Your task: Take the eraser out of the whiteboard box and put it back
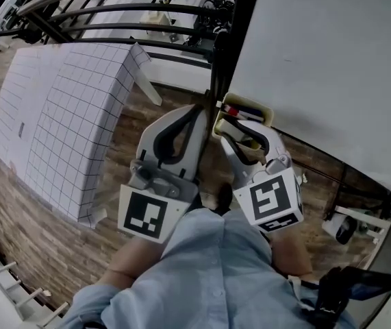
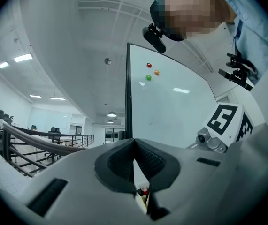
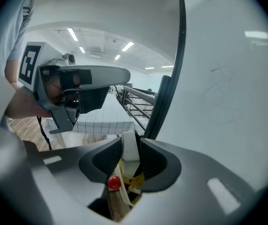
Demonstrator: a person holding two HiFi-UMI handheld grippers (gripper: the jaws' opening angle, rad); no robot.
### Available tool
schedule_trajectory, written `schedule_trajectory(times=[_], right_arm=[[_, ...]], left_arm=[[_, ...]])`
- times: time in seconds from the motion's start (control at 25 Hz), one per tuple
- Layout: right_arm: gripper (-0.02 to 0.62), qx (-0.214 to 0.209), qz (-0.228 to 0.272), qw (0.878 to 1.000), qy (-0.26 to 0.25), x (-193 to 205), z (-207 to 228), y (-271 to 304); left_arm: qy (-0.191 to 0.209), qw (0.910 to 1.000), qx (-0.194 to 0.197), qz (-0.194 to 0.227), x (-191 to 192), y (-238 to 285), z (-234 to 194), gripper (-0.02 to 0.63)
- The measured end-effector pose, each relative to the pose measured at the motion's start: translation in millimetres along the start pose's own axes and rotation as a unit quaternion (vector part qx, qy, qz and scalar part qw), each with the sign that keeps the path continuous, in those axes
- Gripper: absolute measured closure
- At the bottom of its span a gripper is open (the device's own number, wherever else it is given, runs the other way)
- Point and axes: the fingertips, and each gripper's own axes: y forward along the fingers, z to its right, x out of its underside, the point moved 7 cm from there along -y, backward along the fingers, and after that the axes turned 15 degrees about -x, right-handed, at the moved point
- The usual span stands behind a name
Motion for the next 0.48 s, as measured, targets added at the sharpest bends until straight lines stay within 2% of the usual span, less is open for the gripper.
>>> schedule_trajectory(times=[0.48], right_arm=[[0.482,0.027,0.075,0.996,-0.034,-18.4,-8.3,-53.9]], left_arm=[[0.027,0.9992,-0.018,0.024,-24.4,-29.4,30.4,0.607]])
